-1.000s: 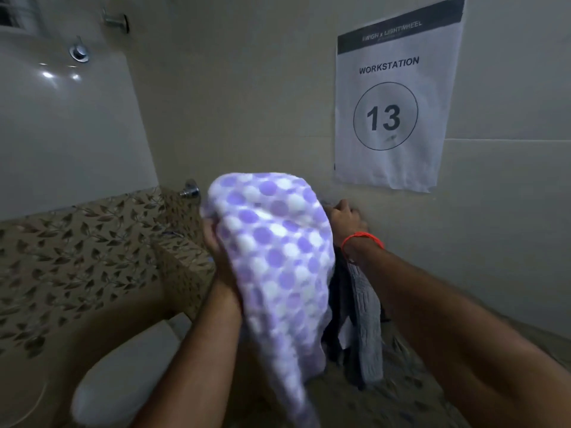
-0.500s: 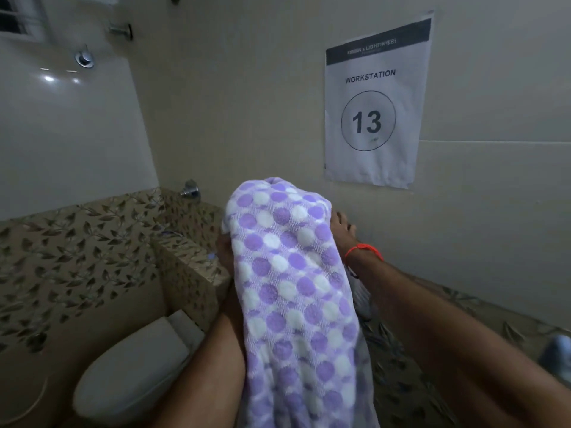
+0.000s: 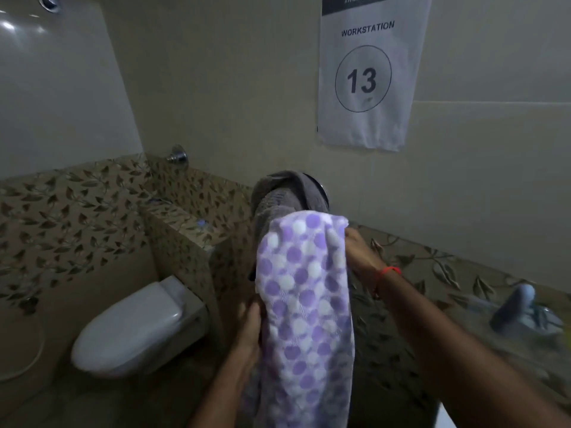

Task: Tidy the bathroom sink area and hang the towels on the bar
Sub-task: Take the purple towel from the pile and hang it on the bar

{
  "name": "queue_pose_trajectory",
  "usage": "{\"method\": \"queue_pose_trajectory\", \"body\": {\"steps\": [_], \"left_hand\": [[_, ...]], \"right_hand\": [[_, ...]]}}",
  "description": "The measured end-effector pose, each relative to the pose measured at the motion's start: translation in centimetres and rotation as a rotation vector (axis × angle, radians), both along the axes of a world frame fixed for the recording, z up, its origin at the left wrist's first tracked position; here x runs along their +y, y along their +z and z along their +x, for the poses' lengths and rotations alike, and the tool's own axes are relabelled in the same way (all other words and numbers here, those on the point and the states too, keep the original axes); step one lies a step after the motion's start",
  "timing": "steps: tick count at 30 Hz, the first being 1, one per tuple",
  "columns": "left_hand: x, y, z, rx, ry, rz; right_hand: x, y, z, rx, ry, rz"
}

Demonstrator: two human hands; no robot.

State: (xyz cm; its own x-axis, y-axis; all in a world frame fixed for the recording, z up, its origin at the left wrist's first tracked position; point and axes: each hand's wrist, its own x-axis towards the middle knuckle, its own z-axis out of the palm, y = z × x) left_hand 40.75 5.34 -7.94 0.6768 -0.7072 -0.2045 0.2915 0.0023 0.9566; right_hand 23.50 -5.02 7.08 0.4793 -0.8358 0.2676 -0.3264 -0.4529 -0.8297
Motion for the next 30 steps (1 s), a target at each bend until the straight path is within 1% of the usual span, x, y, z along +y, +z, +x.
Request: {"method": "queue_pose_trajectory", "body": {"steps": [1,3,4,6,8,9,11,12,13,15,17,18,19,20,21,23,24,25,26,27,29,30], "left_hand": [[0.6,-0.1,-0.2,-0.119,0.023,0.079],[1.1,-1.5,0.9,-0.262,0.165,0.156],[1.5,-1.1,1.0,-0.261,0.199,0.184],[1.7,-0.3,1.1,-0.301,0.223,0.197],[1.7,1.3,0.4,-0.403,0.232,0.151],[2.0,2.1,-0.3,-0.473,0.272,0.113],[3.4,4.2,-2.6,-0.631,0.437,-0.001],[4.3,5.1,-4.1,-0.673,0.449,-0.070],[5.3,5.6,-5.5,-0.704,0.382,-0.149],[7.0,5.7,-9.0,-0.763,0.099,-0.242],[7.7,5.6,-12.1,-0.767,-0.201,-0.165],[7.6,5.5,-13.1,-0.780,-0.287,-0.100],[7.4,5.4,-13.5,-0.822,-0.313,-0.045],[7.1,5.5,-13.1,-0.872,-0.284,0.009],[7.0,5.9,-12.0,-0.881,-0.235,0.045],[7.6,7.1,-9.1,-0.829,-0.195,0.056],[8.1,7.7,-7.6,-0.829,-0.167,0.039],[8.7,8.1,-6.4,-0.859,-0.117,0.018],[9.2,8.6,-5.6,-0.912,-0.054,0.007],[9.4,9.0,-5.1,-0.969,0.015,0.007],[9.4,9.7,-4.5,-1.040,0.155,0.038],[9.3,10.0,-4.4,-1.045,0.211,0.052]], "right_hand": [[0.3,-0.4,-0.3,0.022,0.029,-0.102],[1.1,-0.6,-0.8,0.066,0.022,-0.254],[1.4,-0.7,-0.9,0.092,0.007,-0.346],[2.2,-1.1,-1.2,0.046,-0.050,-0.338],[2.3,-1.5,-1.4,-0.023,-0.151,-0.203],[2.6,-1.6,-1.8,-0.029,-0.193,-0.177],[3.2,-1.0,-2.6,0.050,-0.295,-0.203],[3.4,-0.5,-2.9,0.096,-0.350,-0.223],[3.6,0.2,-3.0,0.117,-0.398,-0.227],[4.3,1.6,-3.3,0.066,-0.400,-0.131],[5.4,2.5,-3.3,-0.088,-0.292,0.059],[6.0,2.9,-3.4,-0.174,-0.187,0.185],[6.6,3.3,-3.7,-0.235,-0.067,0.295],[6.9,3.8,-4.3,-0.242,0.042,0.335],[7.1,4.5,-5.3,-0.183,0.127,0.304],[5.8,6.0,-7.7,0.043,0.200,0.081],[4.8,6.9,-8.9,0.191,0.175,-0.085],[3.9,7.6,-10.0,0.342,0.092,-0.267],[3.0,7.9,-11.0,0.445,-0.015,-0.424],[2.3,8.3,-11.8,0.485,-0.110,-0.517],[1.8,8.7,-12.7,0.446,-0.240,-0.630],[1.8,9.0,-12.9,0.424,-0.261,-0.651]]}}
